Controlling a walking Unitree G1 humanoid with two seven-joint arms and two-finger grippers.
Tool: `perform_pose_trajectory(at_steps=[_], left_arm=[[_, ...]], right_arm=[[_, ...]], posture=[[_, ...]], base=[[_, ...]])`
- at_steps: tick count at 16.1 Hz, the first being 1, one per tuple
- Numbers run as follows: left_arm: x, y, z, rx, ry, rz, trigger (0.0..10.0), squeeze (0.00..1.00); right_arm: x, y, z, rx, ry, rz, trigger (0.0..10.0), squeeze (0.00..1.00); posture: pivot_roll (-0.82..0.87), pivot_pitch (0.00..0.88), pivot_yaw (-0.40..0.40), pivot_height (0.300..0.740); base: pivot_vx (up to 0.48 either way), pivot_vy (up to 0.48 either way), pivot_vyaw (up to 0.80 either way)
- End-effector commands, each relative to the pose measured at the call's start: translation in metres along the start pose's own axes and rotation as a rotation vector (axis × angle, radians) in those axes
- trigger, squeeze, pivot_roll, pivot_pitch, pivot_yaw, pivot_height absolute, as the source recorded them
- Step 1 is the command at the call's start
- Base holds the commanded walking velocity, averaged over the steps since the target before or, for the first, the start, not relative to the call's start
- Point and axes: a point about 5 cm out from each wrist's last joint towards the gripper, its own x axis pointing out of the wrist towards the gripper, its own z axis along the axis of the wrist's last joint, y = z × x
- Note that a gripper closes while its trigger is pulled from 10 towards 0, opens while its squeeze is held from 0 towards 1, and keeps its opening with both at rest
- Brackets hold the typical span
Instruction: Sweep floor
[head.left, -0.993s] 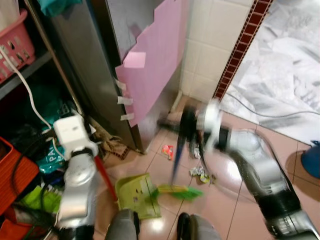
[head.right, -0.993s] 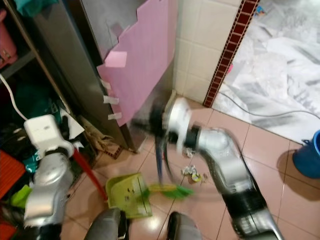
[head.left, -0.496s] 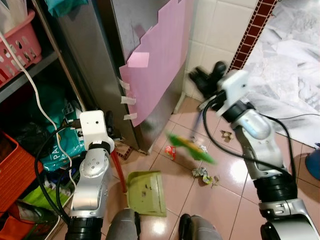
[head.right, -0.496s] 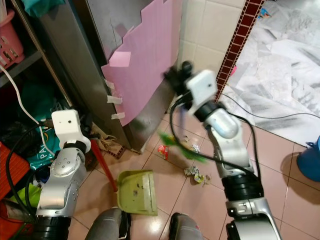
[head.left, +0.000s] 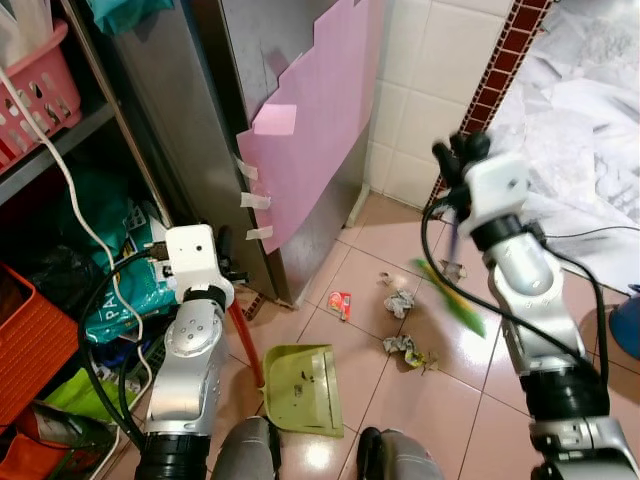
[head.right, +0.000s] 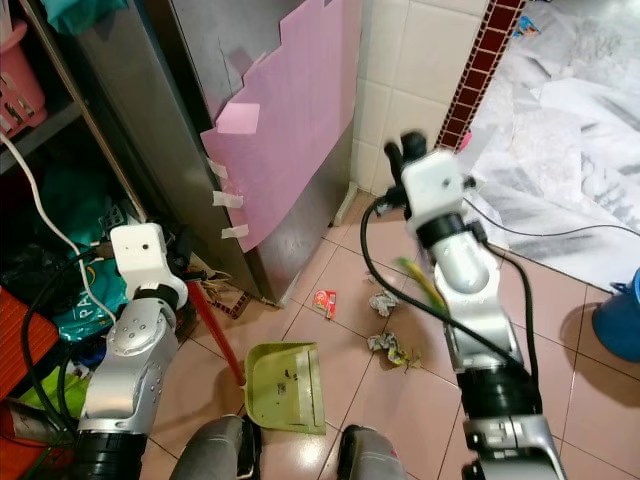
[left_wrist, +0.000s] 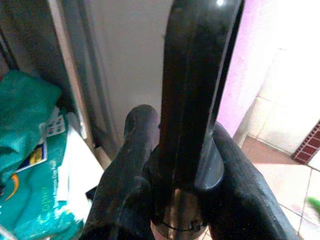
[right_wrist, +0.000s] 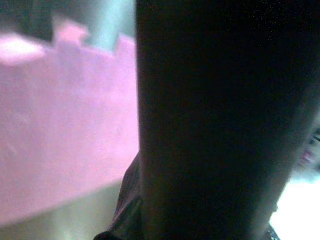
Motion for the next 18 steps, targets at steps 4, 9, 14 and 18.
perform_pose_trajectory(at_steps=[4, 9, 14, 18], left_arm=[[0.007, -0.011, -0.008, -0.006, 0.029, -0.057, 10.0, 0.0], [0.005, -0.014, -0.015, 0.005, 0.032, -0.049, 10.0, 0.0], [0.009, -0.018, -0.022, 0.029, 0.038, -0.053, 10.0, 0.0], [0.009, -0.024, -0.024, 0.032, 0.038, -0.072, 10.0, 0.0]], right_arm=[[-0.005, 0.013, -0.013, 0.004, 0.074, -0.082, 10.0, 0.0], [-0.003, 0.019, -0.026, 0.127, 0.169, -0.119, 10.0, 0.0], [0.0, 0.034, -0.031, 0.286, 0.232, -0.033, 10.0, 0.0], [-0.002, 0.044, -0.026, 0.431, 0.228, 0.085, 10.0, 0.0]], posture=[[-0.01, 0.095, 0.019, 0.74], [-0.01, 0.094, 0.01, 0.74], [-0.02, 0.095, 0.007, 0.74], [-0.03, 0.096, 0.016, 0.74]], base=[[0.0, 0.0, 0.0], [0.0, 0.0, 0.0], [0.0, 0.0, 0.0], [0.0, 0.0, 0.0]])
